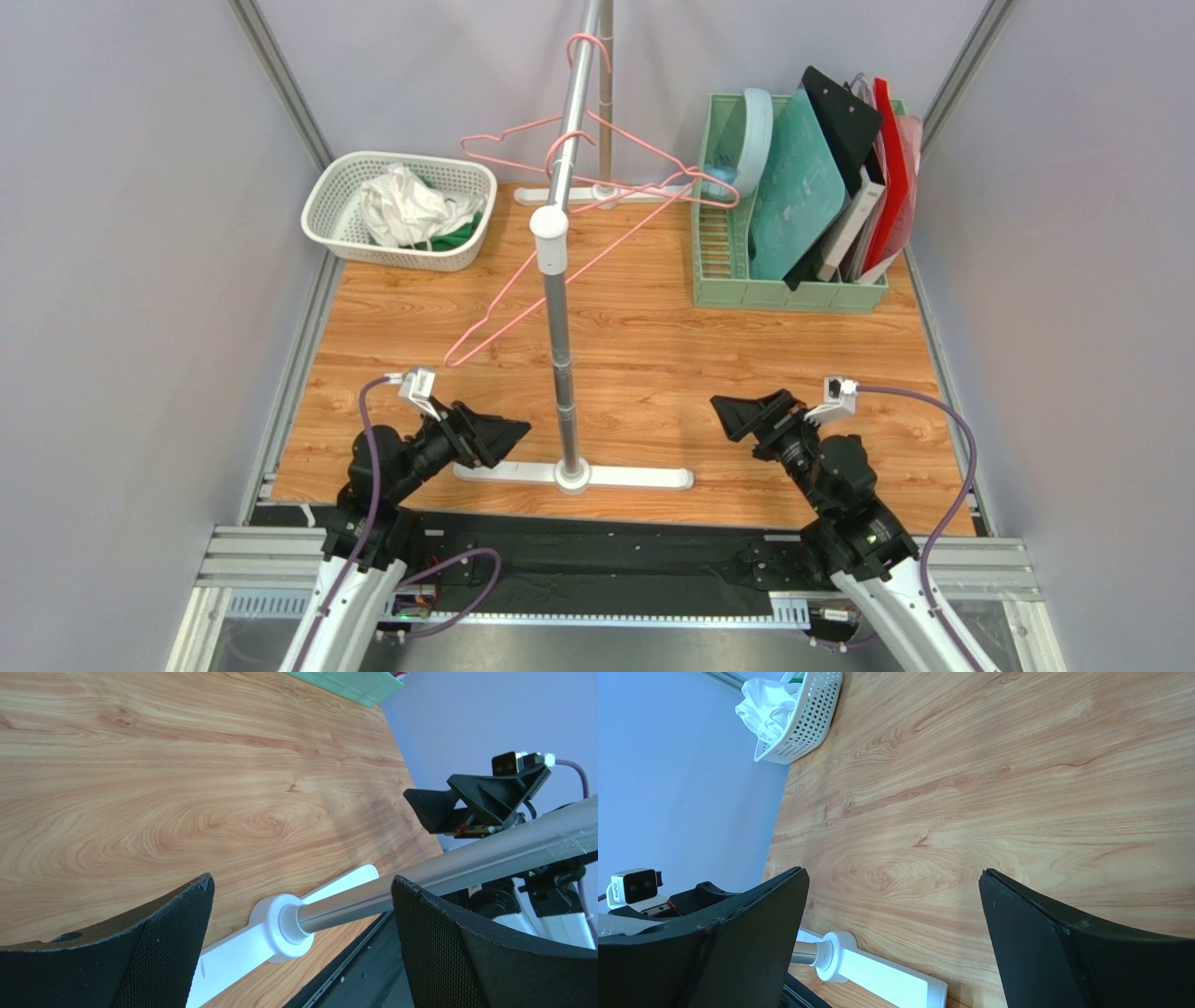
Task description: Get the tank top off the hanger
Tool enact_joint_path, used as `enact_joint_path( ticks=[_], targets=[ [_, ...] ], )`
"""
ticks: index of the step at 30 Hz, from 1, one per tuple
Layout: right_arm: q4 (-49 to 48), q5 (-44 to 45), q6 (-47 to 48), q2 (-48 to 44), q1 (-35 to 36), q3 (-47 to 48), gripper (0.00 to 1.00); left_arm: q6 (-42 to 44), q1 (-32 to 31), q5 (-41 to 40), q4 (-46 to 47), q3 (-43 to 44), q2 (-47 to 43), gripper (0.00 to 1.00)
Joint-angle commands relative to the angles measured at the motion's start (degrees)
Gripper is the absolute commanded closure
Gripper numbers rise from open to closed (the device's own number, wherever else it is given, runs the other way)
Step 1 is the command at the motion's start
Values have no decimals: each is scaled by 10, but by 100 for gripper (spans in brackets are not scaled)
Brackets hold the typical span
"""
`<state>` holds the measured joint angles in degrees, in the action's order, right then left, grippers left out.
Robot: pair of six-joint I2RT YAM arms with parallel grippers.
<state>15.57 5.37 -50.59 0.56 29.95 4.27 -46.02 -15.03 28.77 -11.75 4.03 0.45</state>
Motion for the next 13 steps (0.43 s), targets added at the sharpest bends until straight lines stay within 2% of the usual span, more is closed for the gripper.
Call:
enact_joint_path(
  ticks=[1,13],
  targets=[
    [26,10,-10,-28,1,-87,0,14,-2,-22,-75,-54,-77,1],
    [29,28,-19,-23,2,-87,0,18,-2,-10,-79,-54,-77,1]
  ],
)
